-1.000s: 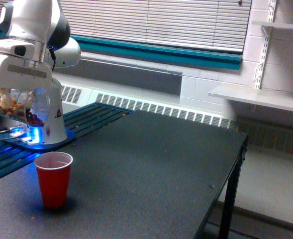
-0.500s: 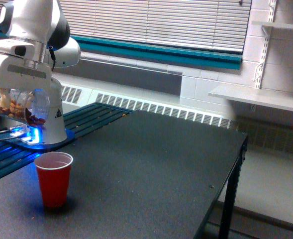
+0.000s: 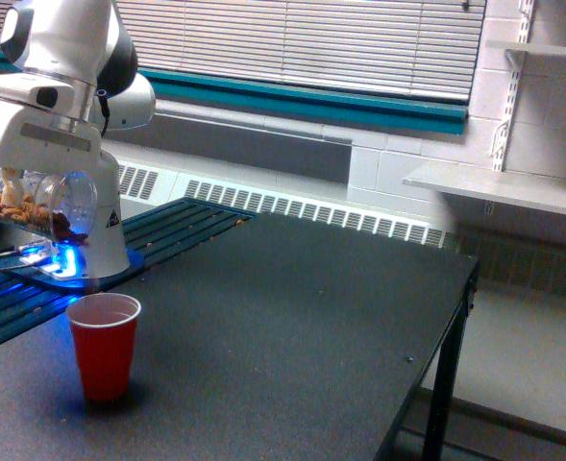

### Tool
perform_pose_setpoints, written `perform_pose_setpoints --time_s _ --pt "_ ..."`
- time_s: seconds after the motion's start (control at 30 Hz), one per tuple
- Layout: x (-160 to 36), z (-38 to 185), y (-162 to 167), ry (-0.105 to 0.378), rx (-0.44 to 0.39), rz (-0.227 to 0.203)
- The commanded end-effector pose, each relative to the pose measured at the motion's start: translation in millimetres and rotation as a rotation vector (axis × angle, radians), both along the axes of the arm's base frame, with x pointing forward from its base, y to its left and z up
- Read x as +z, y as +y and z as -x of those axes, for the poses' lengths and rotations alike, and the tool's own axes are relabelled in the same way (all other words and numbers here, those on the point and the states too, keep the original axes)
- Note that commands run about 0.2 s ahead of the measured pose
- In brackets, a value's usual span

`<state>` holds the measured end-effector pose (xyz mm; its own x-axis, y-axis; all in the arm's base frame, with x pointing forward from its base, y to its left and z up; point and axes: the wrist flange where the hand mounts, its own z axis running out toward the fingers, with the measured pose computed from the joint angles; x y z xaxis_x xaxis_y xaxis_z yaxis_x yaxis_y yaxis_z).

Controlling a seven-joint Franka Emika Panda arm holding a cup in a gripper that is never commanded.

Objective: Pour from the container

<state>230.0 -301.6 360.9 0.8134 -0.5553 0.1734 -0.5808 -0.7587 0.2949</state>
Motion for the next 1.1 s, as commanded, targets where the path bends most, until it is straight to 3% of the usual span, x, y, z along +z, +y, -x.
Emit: perform_pose_setpoints --time_s 0.03,1.1 --pt "3.7 -0.1 -2.1 0.019 0.000 0.020" --pt "7.9 -9.3 1.5 0.056 0.037 0.051"
